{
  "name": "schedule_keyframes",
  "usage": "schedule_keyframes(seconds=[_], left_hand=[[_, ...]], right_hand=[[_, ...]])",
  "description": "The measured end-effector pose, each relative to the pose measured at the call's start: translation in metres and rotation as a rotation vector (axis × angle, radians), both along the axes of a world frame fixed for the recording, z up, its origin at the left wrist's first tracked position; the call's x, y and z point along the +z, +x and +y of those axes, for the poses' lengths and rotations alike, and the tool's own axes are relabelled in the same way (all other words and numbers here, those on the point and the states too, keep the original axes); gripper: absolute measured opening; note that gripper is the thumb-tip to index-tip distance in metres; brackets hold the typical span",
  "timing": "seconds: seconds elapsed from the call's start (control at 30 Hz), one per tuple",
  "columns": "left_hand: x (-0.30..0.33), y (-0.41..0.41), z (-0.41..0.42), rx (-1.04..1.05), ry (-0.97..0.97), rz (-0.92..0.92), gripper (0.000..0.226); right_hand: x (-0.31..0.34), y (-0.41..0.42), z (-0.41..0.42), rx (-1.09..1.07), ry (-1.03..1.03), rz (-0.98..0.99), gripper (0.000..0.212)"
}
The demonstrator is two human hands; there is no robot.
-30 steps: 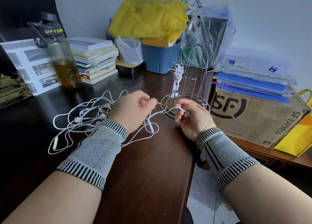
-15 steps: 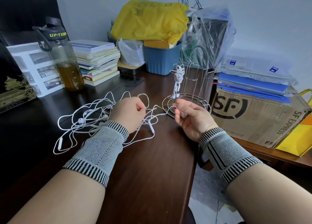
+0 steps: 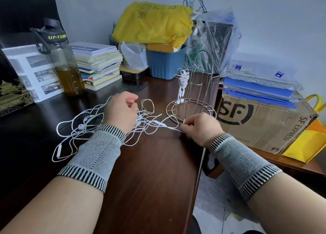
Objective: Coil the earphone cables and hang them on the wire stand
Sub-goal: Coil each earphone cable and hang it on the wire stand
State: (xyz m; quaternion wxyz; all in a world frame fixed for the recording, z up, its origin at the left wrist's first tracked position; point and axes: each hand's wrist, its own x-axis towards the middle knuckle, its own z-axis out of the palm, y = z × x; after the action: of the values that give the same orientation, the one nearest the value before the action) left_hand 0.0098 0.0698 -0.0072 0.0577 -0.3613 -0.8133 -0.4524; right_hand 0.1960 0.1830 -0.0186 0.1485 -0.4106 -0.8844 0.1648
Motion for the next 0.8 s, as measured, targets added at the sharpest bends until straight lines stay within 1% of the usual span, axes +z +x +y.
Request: schedule_keyframes(seconds=[0.07, 0.17, 0.23, 0.33, 0.4, 0.5, 0.57, 0.63, 0.73, 0.8], left_hand=[[0.001, 0.001, 0.0, 0.001, 0.007, 0.005, 0.021], [0.0, 0.002, -0.001, -0.012, -0.01, 0.01, 0.022], [-0.001, 0.003, 0.0, -0.037, -0.046, 0.01, 0.022], [0.001, 0.009, 0.0, -0.085, -0.113, 0.043, 0.017], [0.007, 0.017, -0.002, -0.174, -0.169, 0.093, 0.016], [0.012, 0.032, -0.003, -0.351, -0.352, 0.197, 0.022], [0.011, 0.037, -0.003, -0.407, -0.467, 0.232, 0.022], [0.007, 0.04, -0.001, -0.426, -0.539, 0.237, 0.02], [0.005, 0.041, 0.001, -0.391, -0.556, 0.255, 0.013], [0.004, 0.039, 0.001, -0.37, -0.469, 0.214, 0.013]], right_hand=[[0.003, 0.004, 0.006, 0.035, -0.033, 0.041, 0.027], [0.007, 0.009, 0.009, 0.17, -0.175, 0.078, 0.037], [0.009, 0.011, 0.01, 0.245, -0.248, 0.102, 0.034], [0.009, 0.014, 0.01, 0.297, -0.277, 0.077, 0.021], [0.01, 0.013, 0.01, 0.279, -0.252, 0.094, 0.022], [0.011, 0.012, 0.012, 0.227, -0.22, 0.199, 0.024], [0.011, 0.012, 0.011, 0.211, -0.204, 0.229, 0.027], [0.01, 0.012, 0.011, 0.204, -0.185, 0.202, 0.027], [0.009, 0.014, 0.01, 0.192, -0.181, 0.116, 0.02], [0.009, 0.015, 0.01, 0.184, -0.201, 0.062, 0.02]])
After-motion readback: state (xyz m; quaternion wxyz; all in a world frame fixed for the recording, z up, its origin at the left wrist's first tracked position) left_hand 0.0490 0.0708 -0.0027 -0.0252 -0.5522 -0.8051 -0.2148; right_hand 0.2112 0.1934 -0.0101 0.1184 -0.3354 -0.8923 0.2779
